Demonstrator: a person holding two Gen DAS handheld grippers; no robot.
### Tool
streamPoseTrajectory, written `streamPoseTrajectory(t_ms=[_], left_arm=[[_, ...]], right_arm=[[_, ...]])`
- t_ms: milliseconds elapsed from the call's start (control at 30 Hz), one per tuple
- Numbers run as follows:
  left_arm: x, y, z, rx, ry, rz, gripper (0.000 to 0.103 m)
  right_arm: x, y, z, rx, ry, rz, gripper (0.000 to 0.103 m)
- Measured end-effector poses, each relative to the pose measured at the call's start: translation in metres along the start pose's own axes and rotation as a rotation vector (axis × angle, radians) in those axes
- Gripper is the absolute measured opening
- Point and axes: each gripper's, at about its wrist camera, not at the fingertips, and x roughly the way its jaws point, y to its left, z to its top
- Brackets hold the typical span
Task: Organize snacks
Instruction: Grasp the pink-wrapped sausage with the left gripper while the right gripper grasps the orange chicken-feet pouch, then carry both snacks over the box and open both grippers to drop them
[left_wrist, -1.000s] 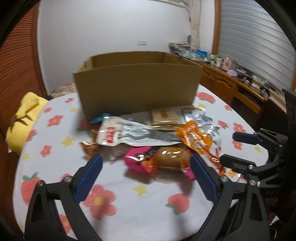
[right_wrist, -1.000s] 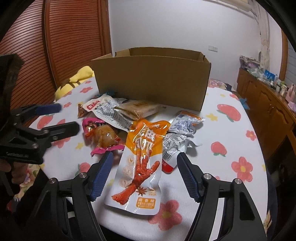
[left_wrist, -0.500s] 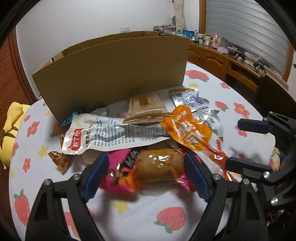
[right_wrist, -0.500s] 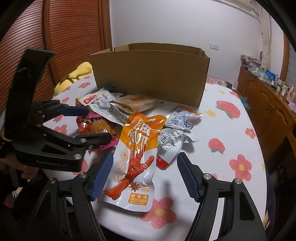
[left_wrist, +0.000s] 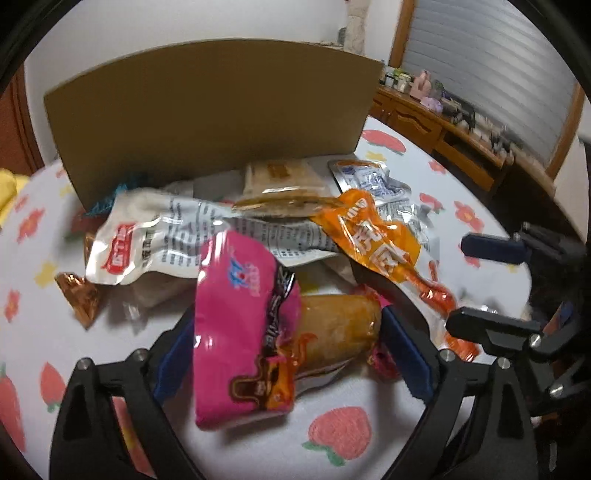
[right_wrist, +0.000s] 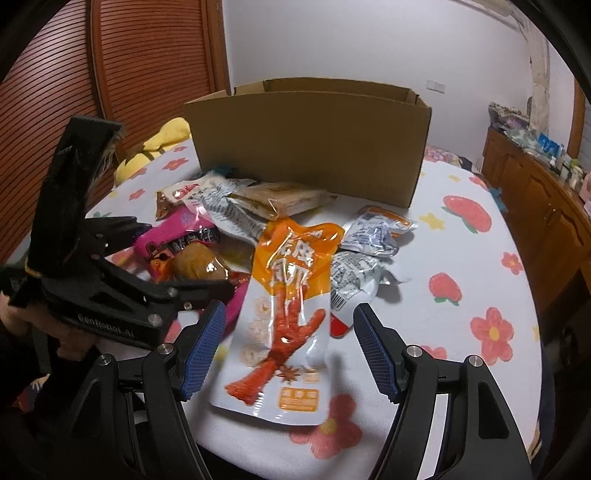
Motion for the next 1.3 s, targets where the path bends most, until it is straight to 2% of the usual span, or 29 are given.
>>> streamPoseTrajectory(t_ms=[100,133,200,267,333,633,1033,1167,1300], left_arm=[[-0.001,-0.002,0.001,-0.005,-0.007,-0.023,0.081],[-0.002,-0.002,0.001,-0.009,-0.010,-0.036,0.074],[-0.004,-0.003,0.000,-0.010,-0.013,-0.046,0.070],[-0.006,-0.004,-0.001,-0.005,-0.020,-0.058,0.060],[-0.009,-0.007,-0.003,-0.005,-0.026,-0.065,0.054],[-0.024,-0.011,-0.015,-0.016,-0.056,-0.012,0.052],[-0.037,0.004,-0.020,-0.059,-0.093,0.020,0.053],[-0.036,0.005,-0.022,-0.066,-0.090,0.020,0.053],[-0.034,0.006,-0.021,-0.072,-0.089,0.020,0.053]], right_arm=[[0.005,0.002,0.000,-0.009,0.018,0.012,0.074],[0.007,0.003,-0.001,-0.013,0.024,0.012,0.074],[0.011,0.002,-0.002,-0.017,0.039,0.014,0.074],[0.014,0.003,-0.003,-0.017,0.050,0.017,0.074],[0.017,0.003,-0.003,-0.023,0.062,0.018,0.074],[0.030,0.007,-0.014,-0.072,0.092,-0.006,0.076],[0.045,0.006,0.007,-0.063,0.109,-0.008,0.074],[0.049,0.006,0.011,-0.056,0.118,-0.015,0.065],[0.047,0.004,0.010,-0.051,0.127,-0.008,0.061]])
